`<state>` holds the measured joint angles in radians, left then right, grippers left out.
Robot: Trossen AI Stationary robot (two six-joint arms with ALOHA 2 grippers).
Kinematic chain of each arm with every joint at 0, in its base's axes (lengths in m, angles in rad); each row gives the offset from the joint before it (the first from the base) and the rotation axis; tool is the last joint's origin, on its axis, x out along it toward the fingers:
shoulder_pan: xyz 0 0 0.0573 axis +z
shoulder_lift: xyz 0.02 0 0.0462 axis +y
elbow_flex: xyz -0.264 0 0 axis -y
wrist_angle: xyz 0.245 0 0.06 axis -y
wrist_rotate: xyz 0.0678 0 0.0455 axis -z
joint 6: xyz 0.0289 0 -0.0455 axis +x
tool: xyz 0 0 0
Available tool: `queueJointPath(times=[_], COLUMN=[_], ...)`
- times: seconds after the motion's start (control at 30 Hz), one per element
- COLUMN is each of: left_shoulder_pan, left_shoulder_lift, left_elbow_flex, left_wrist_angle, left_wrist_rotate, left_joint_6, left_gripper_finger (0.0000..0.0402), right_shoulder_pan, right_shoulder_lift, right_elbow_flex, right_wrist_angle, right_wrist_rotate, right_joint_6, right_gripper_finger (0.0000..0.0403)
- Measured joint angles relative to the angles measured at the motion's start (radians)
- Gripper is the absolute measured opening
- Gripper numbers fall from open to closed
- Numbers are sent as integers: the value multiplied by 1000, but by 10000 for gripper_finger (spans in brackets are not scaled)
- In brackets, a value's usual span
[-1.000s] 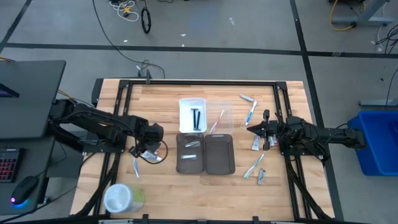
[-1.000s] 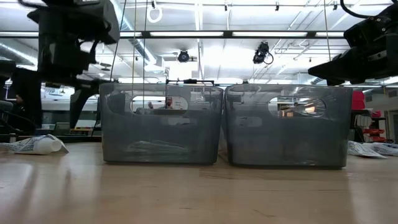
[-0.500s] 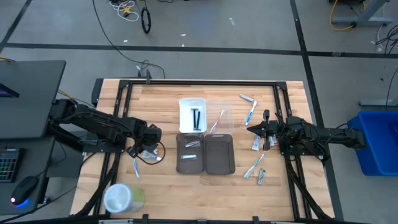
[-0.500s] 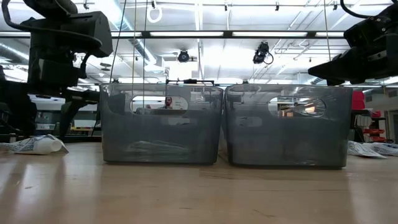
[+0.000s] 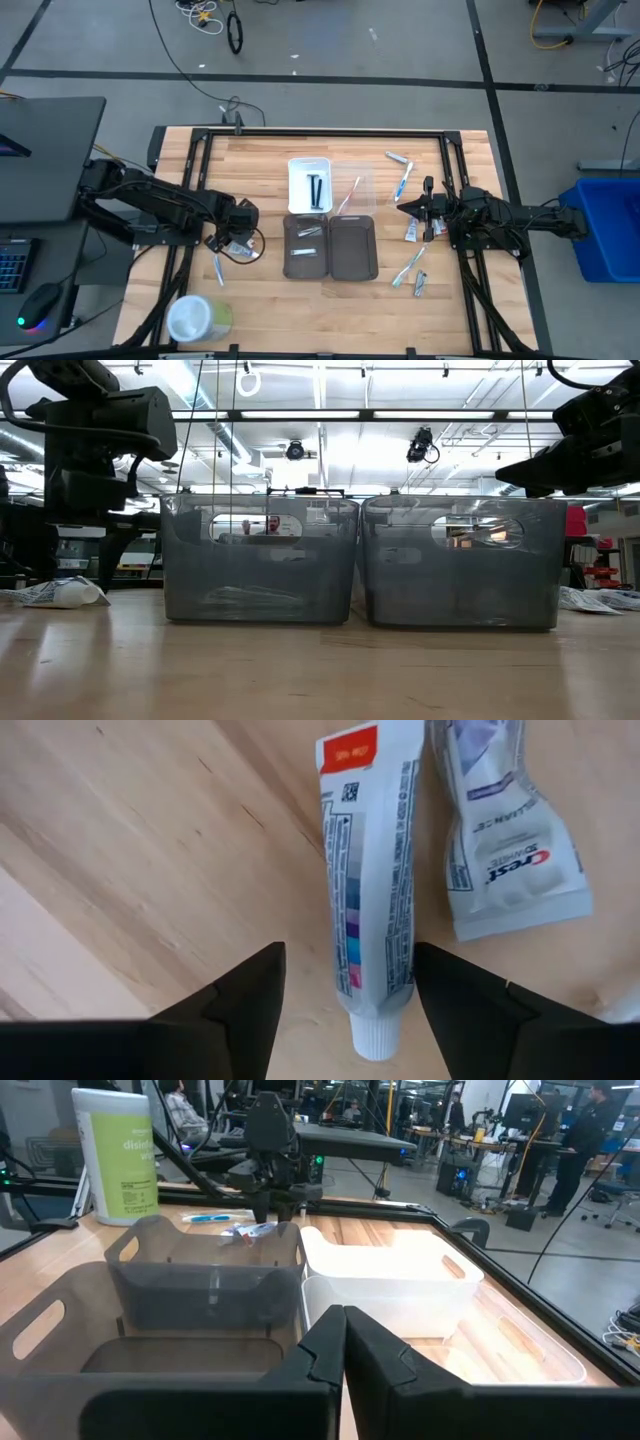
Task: Pick & Place Travel size toiletries
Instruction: Put the white toothpaste into the right black bin
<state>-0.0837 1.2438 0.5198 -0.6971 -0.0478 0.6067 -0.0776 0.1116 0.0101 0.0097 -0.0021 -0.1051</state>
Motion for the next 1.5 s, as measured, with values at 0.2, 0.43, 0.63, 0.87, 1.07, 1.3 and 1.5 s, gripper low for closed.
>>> queueJointPath(times=[0.2,0.43,0.63,0.87,1.07,1.3,1.5], left_shoulder_pan=[0,0,0,0,0,0,0], left_shoulder_lift=[0,0,0,0,0,0,0], left_elbow_flex=[0,0,0,0,0,0,0], left_wrist_angle=[0,0,0,0,0,0,0], left_wrist_rotate=[42,42,41,39,37,37,37], left_joint_6=[16,18,18,18,18,19,18], left_gripper_finger=[211,166,132,113,115,104,103], right_shoulder_pan=[0,0,0,0,0,0,0], right_shoulder_lift=[0,0,0,0,0,0,0], right_elbow_flex=[0,0,0,0,0,0,0], right_wrist_angle=[0,0,0,0,0,0,0], right_wrist_rotate=[0,0,0,0,0,0,0], right_joint_6=[0,0,0,0,0,0,0], right_gripper_finger=[13,13,13,13,13,13,14])
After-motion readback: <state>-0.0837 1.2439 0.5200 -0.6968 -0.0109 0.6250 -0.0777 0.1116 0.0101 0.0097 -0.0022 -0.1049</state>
